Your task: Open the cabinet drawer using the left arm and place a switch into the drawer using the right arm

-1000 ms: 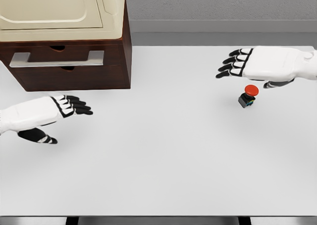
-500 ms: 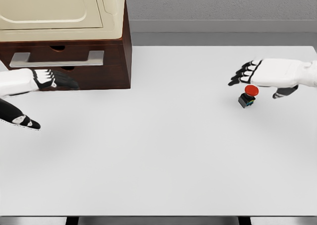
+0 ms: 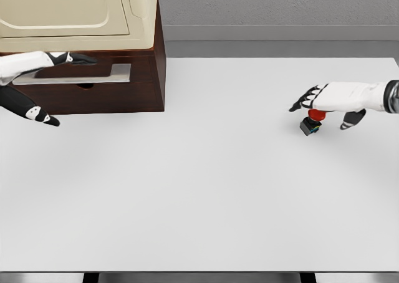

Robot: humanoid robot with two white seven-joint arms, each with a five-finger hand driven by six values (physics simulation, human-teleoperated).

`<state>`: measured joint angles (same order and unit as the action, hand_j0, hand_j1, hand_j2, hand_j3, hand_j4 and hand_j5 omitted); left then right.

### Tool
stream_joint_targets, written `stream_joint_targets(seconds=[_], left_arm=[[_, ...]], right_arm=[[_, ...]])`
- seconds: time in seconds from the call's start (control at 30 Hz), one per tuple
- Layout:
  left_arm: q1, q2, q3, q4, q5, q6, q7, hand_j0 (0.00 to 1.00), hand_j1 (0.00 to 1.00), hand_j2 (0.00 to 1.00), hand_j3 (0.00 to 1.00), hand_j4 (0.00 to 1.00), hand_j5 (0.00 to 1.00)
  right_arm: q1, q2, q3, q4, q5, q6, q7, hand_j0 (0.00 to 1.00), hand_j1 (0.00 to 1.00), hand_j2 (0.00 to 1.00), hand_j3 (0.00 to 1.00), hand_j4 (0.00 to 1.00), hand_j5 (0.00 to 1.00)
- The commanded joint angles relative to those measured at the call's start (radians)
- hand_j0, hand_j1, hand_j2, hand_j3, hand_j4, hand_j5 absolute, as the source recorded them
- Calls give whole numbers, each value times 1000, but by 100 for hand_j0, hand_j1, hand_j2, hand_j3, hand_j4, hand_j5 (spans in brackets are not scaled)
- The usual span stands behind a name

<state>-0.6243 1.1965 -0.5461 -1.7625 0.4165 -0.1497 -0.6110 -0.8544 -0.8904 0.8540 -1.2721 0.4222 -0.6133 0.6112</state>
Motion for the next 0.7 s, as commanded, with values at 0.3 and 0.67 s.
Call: stream_joint_targets(seconds=[0.3, 0.67], left_arm=[[-12, -26, 0, 3, -79, 217, 0, 100, 100, 100, 100, 100, 100], [-11, -81, -8, 9, -188, 305, 0, 100, 100, 100, 100, 100, 100]], right_arm=[[-14, 51, 0, 72, 12, 2, 0, 100, 100, 100, 100, 100, 100], [-18, 68, 8, 99, 33, 2, 0, 100, 100, 100, 100, 100, 100]])
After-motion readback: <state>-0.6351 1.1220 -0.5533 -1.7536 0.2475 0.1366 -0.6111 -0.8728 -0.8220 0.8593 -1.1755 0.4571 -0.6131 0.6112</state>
